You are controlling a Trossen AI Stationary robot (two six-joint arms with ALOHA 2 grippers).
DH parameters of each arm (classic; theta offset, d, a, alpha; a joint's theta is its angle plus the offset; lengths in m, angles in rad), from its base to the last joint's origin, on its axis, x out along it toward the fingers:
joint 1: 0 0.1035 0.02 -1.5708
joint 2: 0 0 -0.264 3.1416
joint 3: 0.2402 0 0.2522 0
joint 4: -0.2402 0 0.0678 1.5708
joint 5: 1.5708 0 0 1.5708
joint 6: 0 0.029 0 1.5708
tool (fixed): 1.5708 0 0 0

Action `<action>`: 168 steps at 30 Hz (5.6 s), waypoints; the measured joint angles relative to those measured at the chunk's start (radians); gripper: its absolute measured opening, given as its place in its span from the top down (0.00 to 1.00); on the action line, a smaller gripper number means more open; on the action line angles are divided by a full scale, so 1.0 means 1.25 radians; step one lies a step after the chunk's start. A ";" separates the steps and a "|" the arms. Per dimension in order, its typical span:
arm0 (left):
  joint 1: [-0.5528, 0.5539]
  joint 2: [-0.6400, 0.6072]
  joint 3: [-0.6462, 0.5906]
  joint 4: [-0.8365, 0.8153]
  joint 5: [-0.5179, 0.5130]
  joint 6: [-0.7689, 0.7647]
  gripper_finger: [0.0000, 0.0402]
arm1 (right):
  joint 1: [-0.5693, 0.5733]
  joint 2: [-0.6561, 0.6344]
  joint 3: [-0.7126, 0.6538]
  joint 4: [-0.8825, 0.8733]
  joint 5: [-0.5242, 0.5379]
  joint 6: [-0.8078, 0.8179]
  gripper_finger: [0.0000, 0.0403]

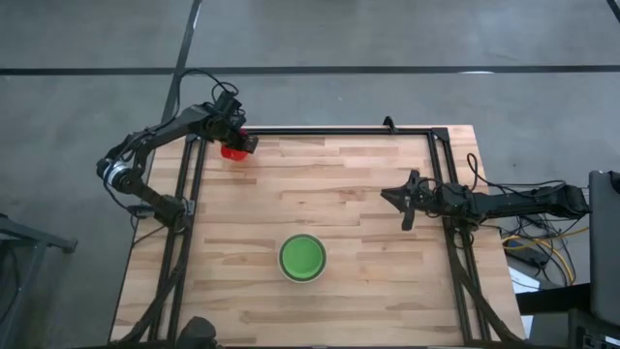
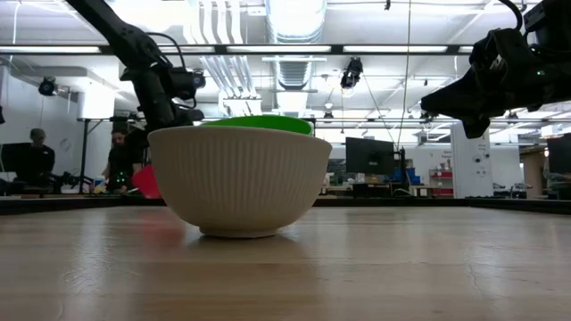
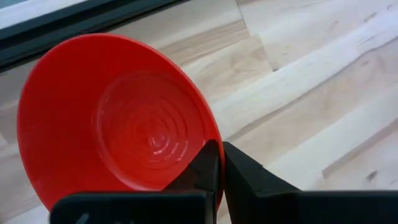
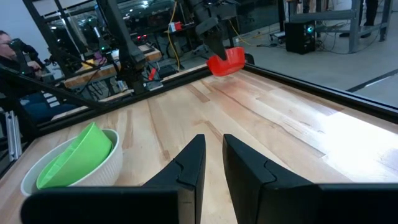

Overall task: Nest bowls inside each other
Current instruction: Stack the red bowl on the green bowl

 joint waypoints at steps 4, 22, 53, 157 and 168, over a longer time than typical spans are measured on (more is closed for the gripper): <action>-0.013 0.000 0.002 -0.001 -0.013 -0.005 0.96 | 0.000 0.000 0.000 0.000 0.000 0.000 0.87; -0.099 -0.001 0.105 -0.031 -0.122 -0.004 0.96 | 0.000 0.000 0.000 0.000 0.000 0.000 0.87; -0.341 -0.002 0.348 -0.226 -0.316 -0.110 0.96 | 0.000 0.000 0.000 0.000 0.000 0.000 0.87; -1.099 0.064 0.271 -0.086 -0.454 -0.371 0.96 | 0.000 0.000 0.000 0.000 0.000 0.000 0.87; -1.153 0.071 0.284 -0.042 -0.457 -0.377 0.96 | 0.000 0.000 0.000 0.000 0.000 0.000 0.87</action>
